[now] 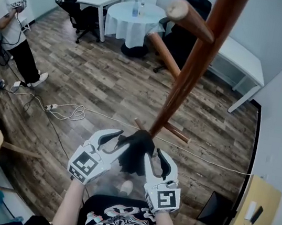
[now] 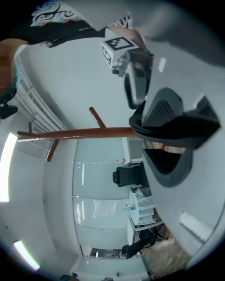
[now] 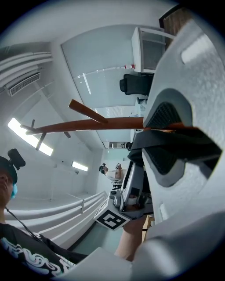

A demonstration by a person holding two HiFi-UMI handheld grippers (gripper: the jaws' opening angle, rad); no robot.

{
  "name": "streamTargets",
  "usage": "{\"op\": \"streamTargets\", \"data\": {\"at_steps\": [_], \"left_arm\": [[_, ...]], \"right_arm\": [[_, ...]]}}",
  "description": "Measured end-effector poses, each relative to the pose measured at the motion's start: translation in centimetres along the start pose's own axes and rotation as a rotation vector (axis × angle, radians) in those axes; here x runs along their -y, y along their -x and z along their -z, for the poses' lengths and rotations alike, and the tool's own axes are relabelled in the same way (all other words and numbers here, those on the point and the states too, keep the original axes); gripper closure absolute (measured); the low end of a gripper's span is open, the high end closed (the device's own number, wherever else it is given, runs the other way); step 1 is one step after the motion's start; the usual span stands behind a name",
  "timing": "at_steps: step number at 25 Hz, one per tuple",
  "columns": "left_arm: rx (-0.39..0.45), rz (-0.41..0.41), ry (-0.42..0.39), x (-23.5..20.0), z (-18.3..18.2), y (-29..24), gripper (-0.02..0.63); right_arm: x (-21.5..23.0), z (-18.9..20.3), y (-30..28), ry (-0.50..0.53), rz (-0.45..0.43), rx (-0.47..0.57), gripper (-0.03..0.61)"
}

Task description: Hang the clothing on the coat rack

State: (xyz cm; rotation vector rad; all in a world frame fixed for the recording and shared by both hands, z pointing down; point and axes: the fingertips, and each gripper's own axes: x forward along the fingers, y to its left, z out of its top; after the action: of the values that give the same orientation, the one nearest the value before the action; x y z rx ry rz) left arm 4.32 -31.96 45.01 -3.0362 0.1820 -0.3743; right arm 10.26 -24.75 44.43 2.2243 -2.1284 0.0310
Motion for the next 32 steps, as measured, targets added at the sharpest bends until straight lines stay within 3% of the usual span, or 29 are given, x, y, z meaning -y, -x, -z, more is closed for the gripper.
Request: {"op": "streamTargets", "data": {"at_steps": [2,3,6,8,9,16,22,28,32], "left_arm": [[0.008,0.004,-0.025,0.4,-0.1,0.2,0.485],[0.017,0.008,-0.028,0.7,-0.2,0.4,0.506],[0.061,0.012,-0.003,1.0,-0.5,1.4,0.584],[0.076,-0.015,0.016,0.7,-0.6,2.4,0.59],[0.076,-0.038,0.02,0.6,-0.6,3.1,0.624],[0.065,-0.129,0.058,2.2,0.0,8.3,0.624],[0.063,-0.153,0.035,7.4,0.5,13.9,0.624],[0.073,-0.242,0.052,11.9,0.7,19.4,0.624],[0.077,-0.296,0.038,14.4,-0.1,22.1,0.624]], "right_arm": [[0.0,-0.6,0.3,0.009,0.011,0.02,0.46],[0.0,-0.9,0.6,0.016,0.018,0.028,0.513],[-0.1,-1.2,1.6,0.035,0.043,0.038,0.57],[-0.3,-1.1,2.3,0.046,0.063,0.03,0.573],[-0.5,-1.0,2.7,0.049,0.074,0.019,0.578],[-3.8,-1.5,7.0,0.059,0.131,-0.01,0.578],[-9.2,-1.8,12.6,0.069,0.123,-0.002,0.578],[-13.9,-0.9,19.4,0.052,0.116,-0.037,0.578],[-14.7,-1.8,22.6,0.053,0.118,-0.031,0.578]]}}
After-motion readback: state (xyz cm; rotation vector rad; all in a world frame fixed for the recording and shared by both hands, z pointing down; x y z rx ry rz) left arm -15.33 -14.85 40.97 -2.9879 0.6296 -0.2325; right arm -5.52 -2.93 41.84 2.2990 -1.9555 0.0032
